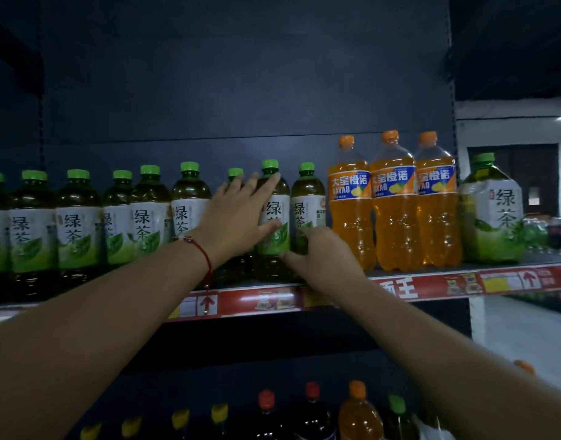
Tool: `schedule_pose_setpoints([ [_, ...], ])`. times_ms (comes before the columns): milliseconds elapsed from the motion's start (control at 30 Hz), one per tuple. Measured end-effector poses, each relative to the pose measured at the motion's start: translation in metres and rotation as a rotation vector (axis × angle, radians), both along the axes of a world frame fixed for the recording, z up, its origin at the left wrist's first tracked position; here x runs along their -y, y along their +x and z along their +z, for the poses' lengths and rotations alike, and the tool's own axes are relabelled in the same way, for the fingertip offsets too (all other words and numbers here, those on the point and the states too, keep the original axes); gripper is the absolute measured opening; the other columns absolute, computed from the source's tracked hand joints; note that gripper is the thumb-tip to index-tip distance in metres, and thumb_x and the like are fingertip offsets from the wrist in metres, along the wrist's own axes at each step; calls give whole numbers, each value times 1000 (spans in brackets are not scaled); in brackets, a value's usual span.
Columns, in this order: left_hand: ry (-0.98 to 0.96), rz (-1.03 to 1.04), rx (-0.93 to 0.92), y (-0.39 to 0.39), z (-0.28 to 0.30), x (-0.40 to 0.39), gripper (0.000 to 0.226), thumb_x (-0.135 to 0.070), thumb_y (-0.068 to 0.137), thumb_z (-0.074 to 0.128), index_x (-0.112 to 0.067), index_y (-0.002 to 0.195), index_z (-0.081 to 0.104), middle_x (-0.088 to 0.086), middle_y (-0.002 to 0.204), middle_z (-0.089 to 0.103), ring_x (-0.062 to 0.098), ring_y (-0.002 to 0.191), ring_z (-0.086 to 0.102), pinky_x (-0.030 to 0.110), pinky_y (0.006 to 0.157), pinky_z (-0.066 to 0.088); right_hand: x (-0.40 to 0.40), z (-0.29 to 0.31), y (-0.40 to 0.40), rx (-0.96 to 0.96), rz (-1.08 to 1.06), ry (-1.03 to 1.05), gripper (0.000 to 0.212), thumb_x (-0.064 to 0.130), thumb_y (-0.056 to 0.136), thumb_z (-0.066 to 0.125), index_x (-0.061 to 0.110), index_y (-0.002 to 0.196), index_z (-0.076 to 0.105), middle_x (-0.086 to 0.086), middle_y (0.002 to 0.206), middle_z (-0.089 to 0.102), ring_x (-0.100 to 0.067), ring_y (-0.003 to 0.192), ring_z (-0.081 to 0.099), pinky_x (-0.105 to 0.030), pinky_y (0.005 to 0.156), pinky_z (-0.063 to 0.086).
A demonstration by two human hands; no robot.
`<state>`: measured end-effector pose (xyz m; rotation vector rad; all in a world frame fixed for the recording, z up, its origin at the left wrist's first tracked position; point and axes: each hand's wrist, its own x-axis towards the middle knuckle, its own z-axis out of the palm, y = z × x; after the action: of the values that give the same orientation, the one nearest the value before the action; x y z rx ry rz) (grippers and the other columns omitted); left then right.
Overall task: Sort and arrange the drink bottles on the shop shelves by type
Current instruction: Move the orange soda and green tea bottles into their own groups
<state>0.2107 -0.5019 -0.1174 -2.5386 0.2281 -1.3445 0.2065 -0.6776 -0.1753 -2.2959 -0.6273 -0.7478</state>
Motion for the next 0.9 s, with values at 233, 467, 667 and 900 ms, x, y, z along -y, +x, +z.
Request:
schedule_pose_setpoints([
  [233, -33, -41, 94, -4, -10, 20, 87, -57, 86, 62, -26, 156, 21, 17, 157, 29, 35, 143, 28, 51, 116, 25, 72, 75, 0, 303, -345, -272, 69, 53, 90, 56, 18, 146, 34, -10, 145, 41, -28, 132, 42, -42, 103, 41],
  [467, -30, 91, 109, 5, -19, 38, 94, -71, 86, 50, -28, 157, 7, 20, 162, 12, 38, 149, 13, 58, 119, 17, 70, 133, 33, 293, -583, -400, 82, 67, 85, 51, 12, 144, 32, -17, 138, 50, -37, 128, 45, -51, 100, 43],
  [667, -44, 97, 110, 10, -22, 41, 96, -70, 87, 49, -27, 157, 0, 21, 163, 5, 38, 151, 7, 56, 121, 12, 46, 136, 49, 163, -661, -299, 110, 71, 81, 54, 5, 153, 5, -20, 152, 35, -39, 141, 29, -45, 109, 32],
  [900, -55, 68, 99, 8, -27, 35, 95, -70, 88, 48, -29, 158, -1, 20, 164, 2, 38, 151, 9, 53, 121, 15, 50, 138, 39, 206, -539, -166, 93, 71, 69, 68, 10, 136, 45, -15, 133, 49, -35, 126, 41, -44, 98, 39],
])
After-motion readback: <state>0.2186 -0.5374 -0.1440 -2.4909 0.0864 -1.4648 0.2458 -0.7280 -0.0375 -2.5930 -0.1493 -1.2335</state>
